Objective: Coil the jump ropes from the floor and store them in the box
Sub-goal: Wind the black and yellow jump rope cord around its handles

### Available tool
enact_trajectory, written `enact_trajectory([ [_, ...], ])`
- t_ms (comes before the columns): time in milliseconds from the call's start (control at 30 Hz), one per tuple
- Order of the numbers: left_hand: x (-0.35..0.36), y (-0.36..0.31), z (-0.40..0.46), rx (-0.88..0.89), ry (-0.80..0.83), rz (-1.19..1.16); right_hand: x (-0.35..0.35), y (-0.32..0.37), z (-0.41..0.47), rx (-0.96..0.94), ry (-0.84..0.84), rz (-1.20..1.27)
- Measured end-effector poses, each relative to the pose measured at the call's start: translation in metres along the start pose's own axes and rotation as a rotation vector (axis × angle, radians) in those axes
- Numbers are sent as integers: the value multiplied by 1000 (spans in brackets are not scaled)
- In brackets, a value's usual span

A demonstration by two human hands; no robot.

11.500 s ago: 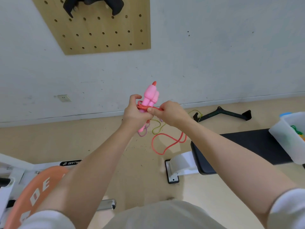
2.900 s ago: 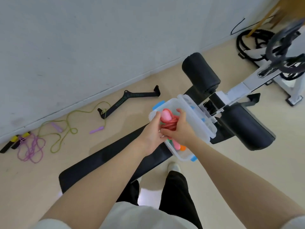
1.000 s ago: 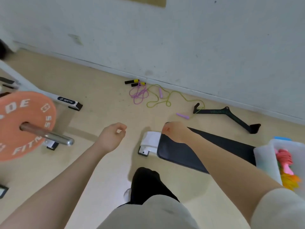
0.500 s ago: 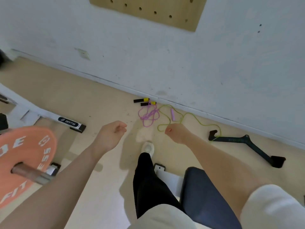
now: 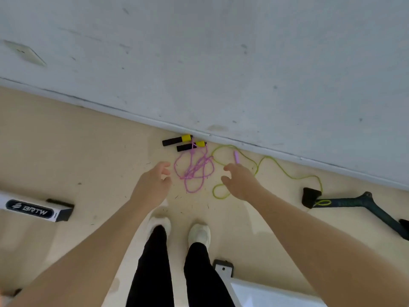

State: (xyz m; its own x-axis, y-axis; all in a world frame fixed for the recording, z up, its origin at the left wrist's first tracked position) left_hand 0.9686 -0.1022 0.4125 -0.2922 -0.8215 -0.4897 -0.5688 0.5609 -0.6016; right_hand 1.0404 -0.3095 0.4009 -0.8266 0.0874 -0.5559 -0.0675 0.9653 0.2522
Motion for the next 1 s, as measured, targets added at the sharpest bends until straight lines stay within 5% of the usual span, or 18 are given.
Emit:
enact_trajectory([
  [233, 68, 103, 215, -23, 158, 295, 69, -23, 217, 19, -73, -13],
  [567, 105, 172, 441, 64, -51, 765, 100, -44, 443, 0, -238, 77],
  [767, 113, 181, 480, -26, 15, 775, 117, -43, 480, 50, -228, -171],
  [900, 121, 190, 447, -75, 226, 603, 149, -41, 445, -40, -116, -380],
  [1000, 108, 169, 394, 35, 253, 445, 148, -35, 390, -150, 35, 33],
])
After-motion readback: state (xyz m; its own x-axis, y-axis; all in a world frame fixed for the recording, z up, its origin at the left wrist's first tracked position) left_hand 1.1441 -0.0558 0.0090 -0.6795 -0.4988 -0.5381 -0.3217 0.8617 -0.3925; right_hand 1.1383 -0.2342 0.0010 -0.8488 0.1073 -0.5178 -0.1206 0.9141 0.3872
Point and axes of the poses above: each hand's wrist, its own z-axis towards the middle knuckle, its own x-axis out of the palm, y = z × x, the point moved 7 cm from there along z, towards the middle knuckle, and after that the axes turned 10 degrees about y, right-handed, at the moved point
